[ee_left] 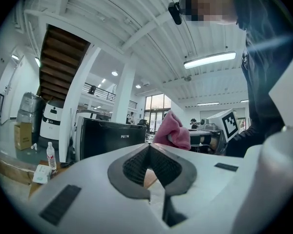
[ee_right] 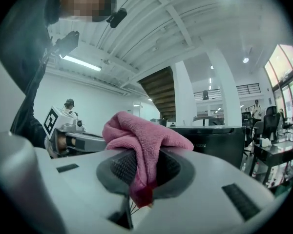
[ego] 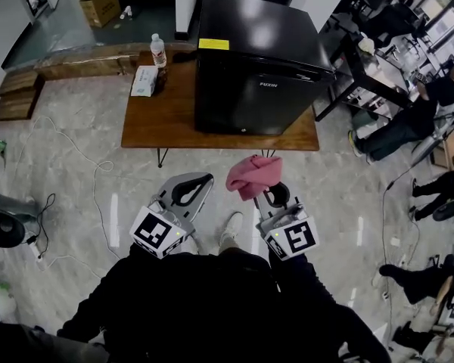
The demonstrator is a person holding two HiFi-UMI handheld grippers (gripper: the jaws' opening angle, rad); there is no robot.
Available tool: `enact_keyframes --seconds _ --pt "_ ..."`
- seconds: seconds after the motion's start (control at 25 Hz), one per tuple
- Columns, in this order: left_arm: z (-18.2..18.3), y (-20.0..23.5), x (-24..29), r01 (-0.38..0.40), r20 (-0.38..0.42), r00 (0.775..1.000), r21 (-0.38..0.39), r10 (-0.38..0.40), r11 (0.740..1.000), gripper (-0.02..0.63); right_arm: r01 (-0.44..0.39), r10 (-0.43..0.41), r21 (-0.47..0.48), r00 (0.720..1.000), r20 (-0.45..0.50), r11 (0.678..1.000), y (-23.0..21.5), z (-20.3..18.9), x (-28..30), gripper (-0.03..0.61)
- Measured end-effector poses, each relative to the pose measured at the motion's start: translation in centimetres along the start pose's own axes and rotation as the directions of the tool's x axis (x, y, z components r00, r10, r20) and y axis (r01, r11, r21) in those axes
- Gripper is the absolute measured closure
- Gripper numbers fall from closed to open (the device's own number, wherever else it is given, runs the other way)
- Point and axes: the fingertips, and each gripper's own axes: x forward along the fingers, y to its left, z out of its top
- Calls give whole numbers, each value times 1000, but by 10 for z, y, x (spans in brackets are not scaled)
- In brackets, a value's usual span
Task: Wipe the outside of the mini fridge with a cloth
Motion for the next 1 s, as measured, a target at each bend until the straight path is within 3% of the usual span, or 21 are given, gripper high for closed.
enact_keyframes --seconds 0.12,0.24,0.36,0.6,0.8,1.0 --pt "5 18 28 -57 8 998 13 57 998 609 9 -8 -42 999 36 999 -33 7 21 522" --pt "14 33 53 -133 23 991 28 132 991 608 -37 43 -79 997 68 996 -55 12 41 522" --pt "23 46 74 -208 27 978 52 207 977 608 -77 85 -105 993 77 992 -72 14 60 522" --pt "44 76 98 -319 54 947 86 315 944 607 -69 83 -107 988 129 992 -101 29 104 522" --pt "54 119 108 -333 75 942 115 326 936 609 -45 58 -97 989 136 994 -104 19 159 522" --pt "50 168 112 -297 85 954 106 289 949 607 16 -10 -62 995 96 998 -105 -1 216 522"
